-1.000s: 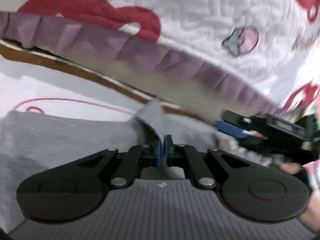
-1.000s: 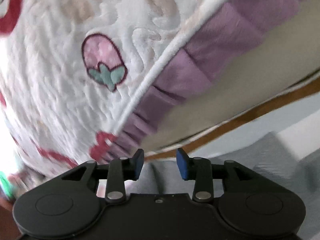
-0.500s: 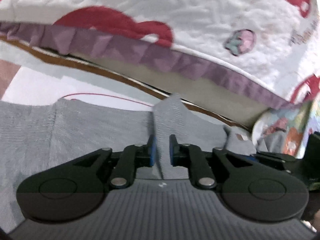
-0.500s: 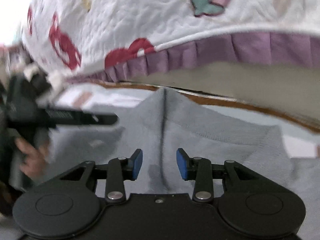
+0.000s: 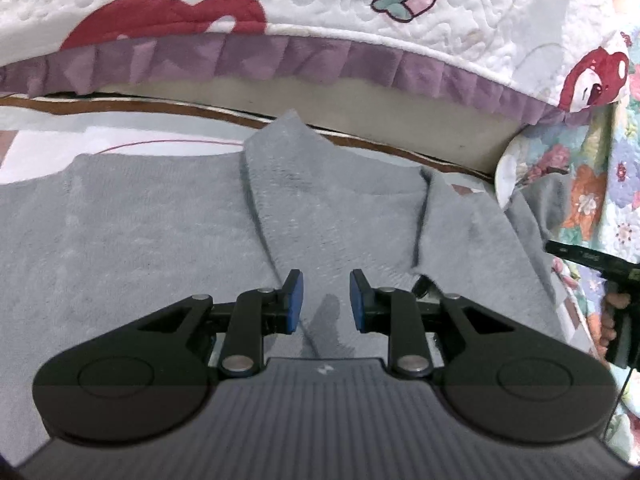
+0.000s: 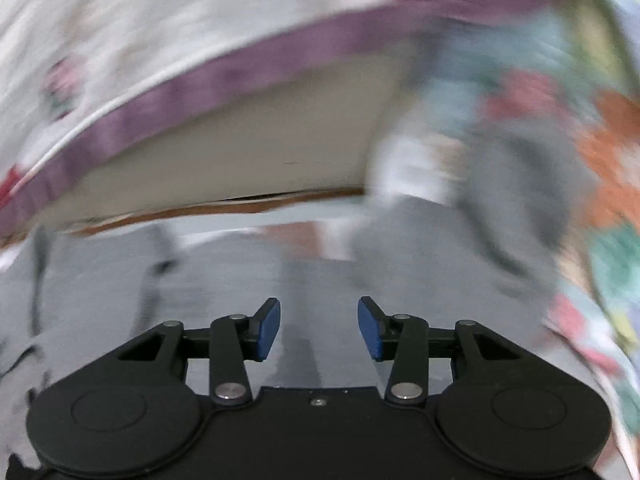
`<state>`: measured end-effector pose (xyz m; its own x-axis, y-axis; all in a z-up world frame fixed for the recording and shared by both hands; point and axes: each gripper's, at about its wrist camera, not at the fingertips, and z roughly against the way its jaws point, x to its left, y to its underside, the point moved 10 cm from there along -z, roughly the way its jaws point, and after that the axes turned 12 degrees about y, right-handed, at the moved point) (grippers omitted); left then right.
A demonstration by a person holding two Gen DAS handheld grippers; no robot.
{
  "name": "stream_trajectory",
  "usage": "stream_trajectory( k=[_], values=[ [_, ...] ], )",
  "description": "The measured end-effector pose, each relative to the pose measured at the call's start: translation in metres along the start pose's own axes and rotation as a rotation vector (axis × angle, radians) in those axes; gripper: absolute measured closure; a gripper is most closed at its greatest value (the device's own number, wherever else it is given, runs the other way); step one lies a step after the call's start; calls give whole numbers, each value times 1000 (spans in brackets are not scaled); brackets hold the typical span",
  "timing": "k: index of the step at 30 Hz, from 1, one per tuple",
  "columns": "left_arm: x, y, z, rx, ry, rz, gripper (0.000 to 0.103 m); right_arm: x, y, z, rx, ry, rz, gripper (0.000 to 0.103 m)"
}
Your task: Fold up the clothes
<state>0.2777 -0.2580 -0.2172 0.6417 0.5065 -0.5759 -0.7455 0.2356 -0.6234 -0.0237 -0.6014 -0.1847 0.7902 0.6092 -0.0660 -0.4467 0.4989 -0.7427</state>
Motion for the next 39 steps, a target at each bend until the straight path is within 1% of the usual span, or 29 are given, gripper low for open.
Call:
stream_trajectory(
  k=[2,4,5,7,9,12,15,18,21,24,27,29,33,36,39],
  values=[
    [0,3,3,2,-7,-4,79,-37,4,-2,9,48,-80,55],
    [1,4,8,-4,-27,-18,79,-63,10,-6,30,82,-142,55],
    [1,5,11,-8,-39,-22,79,-70,13,-7,43,84,-164,55],
    [4,7,19,-16,-56,-15,79,-72,17,-7,62,50,-198,55],
    [5,11,29,-24,-71,-12,79,-73,20,-9,83,32,-263,55],
    [5,18,44,-25,-109,-34,78,-76,24,-19,96,43,-357,54],
    [6,23,61,-33,-144,-39,78,-75,27,-25,98,49,-363,54],
    [6,27,76,-55,-152,-44,77,-70,29,-23,81,44,-326,54],
    [-2,26,72,-55,-121,-39,77,-71,22,-22,63,45,-264,54],
    [-18,17,60,-43,-81,-58,77,-84,-3,-22,6,42,-267,54],
    [-32,7,41,-25,-37,-62,77,-108,-32,-29,-39,35,-330,53],
    [-38,2,30,-20,-15,-65,77,-125,-51,-37,-58,45,-369,53],
    [-41,-4,14,-14,1,-98,77,-150,-77,-59,-63,65,-429,53],
    [-43,-7,3,-10,22,-127,77,-163,-86,-75,-61,74,-486,53],
    [-43,-7,-7,10,34,-140,77,-171,-85,-92,-53,69,-577,49]
  ],
)
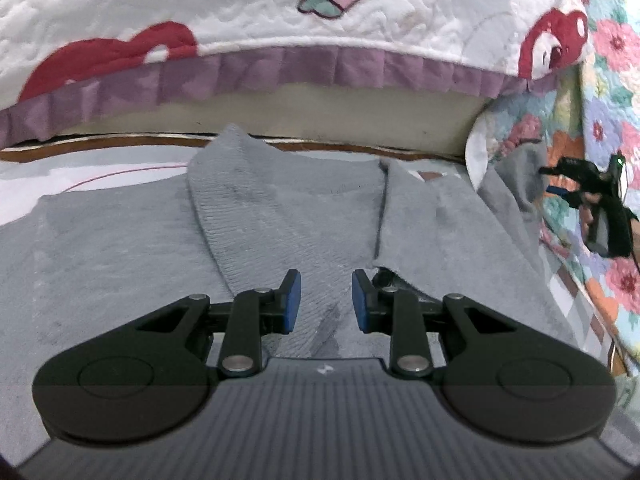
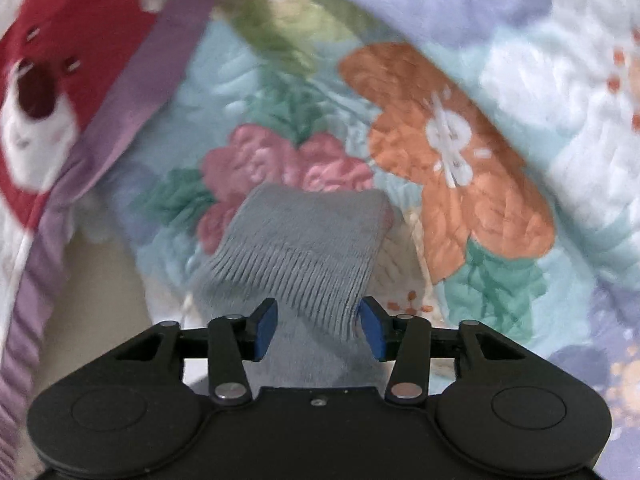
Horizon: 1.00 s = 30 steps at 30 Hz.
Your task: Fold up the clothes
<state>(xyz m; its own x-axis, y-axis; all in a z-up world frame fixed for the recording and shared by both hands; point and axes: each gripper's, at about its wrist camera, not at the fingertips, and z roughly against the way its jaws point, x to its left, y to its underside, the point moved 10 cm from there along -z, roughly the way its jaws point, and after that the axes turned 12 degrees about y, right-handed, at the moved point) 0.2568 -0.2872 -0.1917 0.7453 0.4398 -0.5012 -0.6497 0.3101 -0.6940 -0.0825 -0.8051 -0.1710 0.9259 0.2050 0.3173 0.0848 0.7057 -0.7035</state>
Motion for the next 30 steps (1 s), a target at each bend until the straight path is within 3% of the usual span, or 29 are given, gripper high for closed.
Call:
stream_trajectory(
  k=[3,7,8,9,10,12,14,20,25,30],
  values=[
    [4,2,-6,16,10,16,77,-3,6,-16,17,8,-82,42],
    [14,7,-5,25,-3,33,77,0,10,-29,10,10,-136,42],
    [16,8,-5,27,-8,35,77,5,8,-28,-7,-14,-130,50],
    [17,8,-5,29,-10,36,77,14,5,-24,-23,-52,-104,77],
    [18,8,-5,32,-10,36,77,24,2,-19,-37,-94,-72,93],
    [16,7,-7,33,-12,29,77,41,-9,-2,-96,-131,8,92],
    [12,6,-8,31,-10,27,77,41,-26,20,-174,-106,35,93],
    [0,7,6,38,-45,-9,77,-31,-87,95,-354,138,5,93],
    [-1,15,27,29,-61,10,75,-32,-100,131,-391,190,45,94],
    [-2,29,42,32,-70,29,73,-18,-85,138,-348,147,39,94]
  ],
)
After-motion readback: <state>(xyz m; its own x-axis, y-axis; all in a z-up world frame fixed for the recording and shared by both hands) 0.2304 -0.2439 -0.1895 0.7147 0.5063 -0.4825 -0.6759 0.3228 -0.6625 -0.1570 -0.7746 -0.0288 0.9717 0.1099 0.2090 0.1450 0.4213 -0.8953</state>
